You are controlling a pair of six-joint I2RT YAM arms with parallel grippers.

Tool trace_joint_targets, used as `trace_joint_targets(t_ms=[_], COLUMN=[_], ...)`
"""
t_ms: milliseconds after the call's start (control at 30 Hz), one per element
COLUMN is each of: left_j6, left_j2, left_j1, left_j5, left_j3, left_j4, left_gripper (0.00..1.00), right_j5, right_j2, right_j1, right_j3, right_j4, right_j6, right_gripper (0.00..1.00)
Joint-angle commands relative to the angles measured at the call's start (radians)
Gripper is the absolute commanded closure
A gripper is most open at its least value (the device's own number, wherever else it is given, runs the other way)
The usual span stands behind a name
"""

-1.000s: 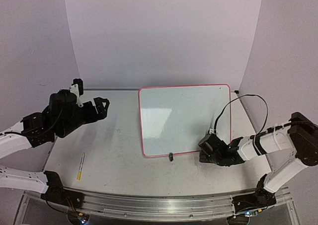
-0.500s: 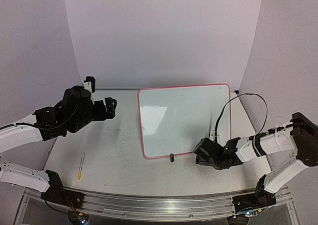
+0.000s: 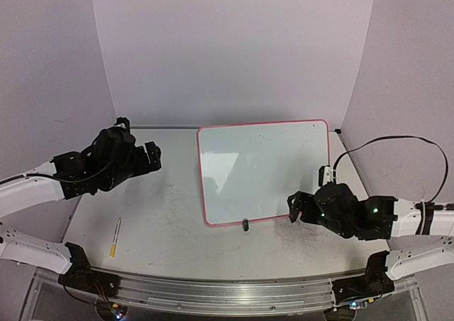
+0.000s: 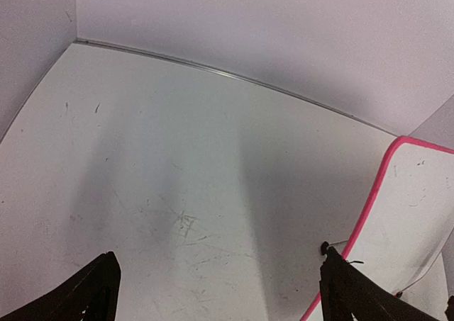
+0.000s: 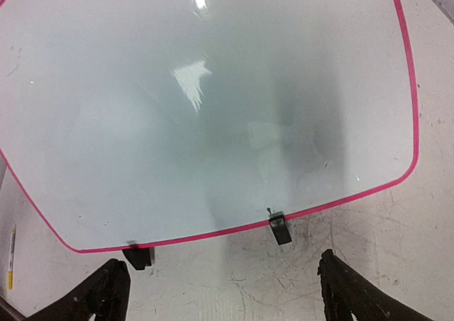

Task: Write a sentence on the whiteboard
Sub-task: Pick up the whiteboard marker from the corner of the board.

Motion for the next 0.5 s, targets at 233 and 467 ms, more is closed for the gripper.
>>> trace_joint_targets(t_ms=[233,467], left_j6=[-0.385,-0.311], left_j2=[-0.01,0.001], left_j1=[0.021,0.202], left_j5=[0.132,0.266], left_j3=[0.03,-0.098], left_j4=[-0.495,-0.549], left_gripper=[0.06,0.01], right_j5=[-0.139,-0.216], right_j2=[-0.304,-0.203], right_j1=[0.004,0.004], right_j3=[-0.054,0.019], right_j4=[0.208,0.251], right_j6=[-0.396,-0.595], right_gripper=[0.02,0.02])
